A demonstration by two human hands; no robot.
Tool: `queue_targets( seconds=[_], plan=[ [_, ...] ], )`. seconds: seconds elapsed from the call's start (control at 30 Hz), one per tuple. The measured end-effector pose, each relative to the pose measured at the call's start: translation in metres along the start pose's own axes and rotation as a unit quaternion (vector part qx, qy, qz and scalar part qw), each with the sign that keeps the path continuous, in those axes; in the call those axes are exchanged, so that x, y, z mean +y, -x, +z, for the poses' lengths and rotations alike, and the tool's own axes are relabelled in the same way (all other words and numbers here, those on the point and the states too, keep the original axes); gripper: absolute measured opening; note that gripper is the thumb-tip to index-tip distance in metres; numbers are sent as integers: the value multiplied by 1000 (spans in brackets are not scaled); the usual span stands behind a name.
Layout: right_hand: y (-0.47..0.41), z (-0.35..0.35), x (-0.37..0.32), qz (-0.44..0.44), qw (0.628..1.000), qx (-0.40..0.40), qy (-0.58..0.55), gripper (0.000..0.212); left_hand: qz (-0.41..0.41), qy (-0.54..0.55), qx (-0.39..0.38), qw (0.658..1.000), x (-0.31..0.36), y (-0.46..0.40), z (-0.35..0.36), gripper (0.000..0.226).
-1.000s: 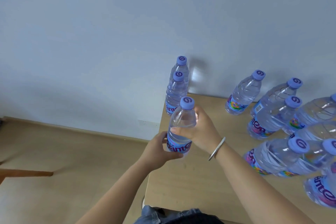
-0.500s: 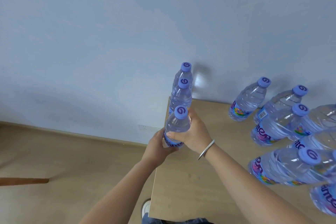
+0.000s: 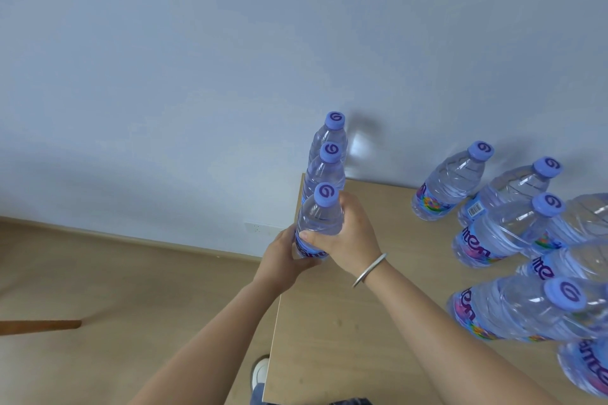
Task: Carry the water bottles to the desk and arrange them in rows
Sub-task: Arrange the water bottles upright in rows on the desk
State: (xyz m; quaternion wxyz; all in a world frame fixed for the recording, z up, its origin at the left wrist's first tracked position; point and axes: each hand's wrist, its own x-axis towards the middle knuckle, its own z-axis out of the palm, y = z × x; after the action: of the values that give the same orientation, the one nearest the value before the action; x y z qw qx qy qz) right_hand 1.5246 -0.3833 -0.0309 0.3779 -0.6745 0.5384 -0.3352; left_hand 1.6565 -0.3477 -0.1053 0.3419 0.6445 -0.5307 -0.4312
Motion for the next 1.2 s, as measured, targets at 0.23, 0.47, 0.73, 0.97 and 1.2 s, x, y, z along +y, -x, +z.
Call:
queue_targets(
  seconds=[0.23, 0.47, 0.73, 0.97, 1.2],
  plan=[
    [-5, -3, 5, -3, 1000, -9, 6, 60, -6, 10, -6, 1000, 4, -5, 3, 48],
    [-2, -9, -2, 4, 999, -41, 7, 64, -38, -23, 8, 999, 7, 0, 5, 40],
    [52, -55, 20, 63, 996, -27, 61, 83, -78, -21, 47, 996, 22, 10, 16, 43],
    [108, -125, 21, 20, 995, 91, 19, 63, -162, 113, 196, 960, 24, 52, 47, 61],
    [154, -164, 39, -66, 958, 277, 43, 49, -94, 96, 45, 990, 56, 69, 112, 44]
  ],
)
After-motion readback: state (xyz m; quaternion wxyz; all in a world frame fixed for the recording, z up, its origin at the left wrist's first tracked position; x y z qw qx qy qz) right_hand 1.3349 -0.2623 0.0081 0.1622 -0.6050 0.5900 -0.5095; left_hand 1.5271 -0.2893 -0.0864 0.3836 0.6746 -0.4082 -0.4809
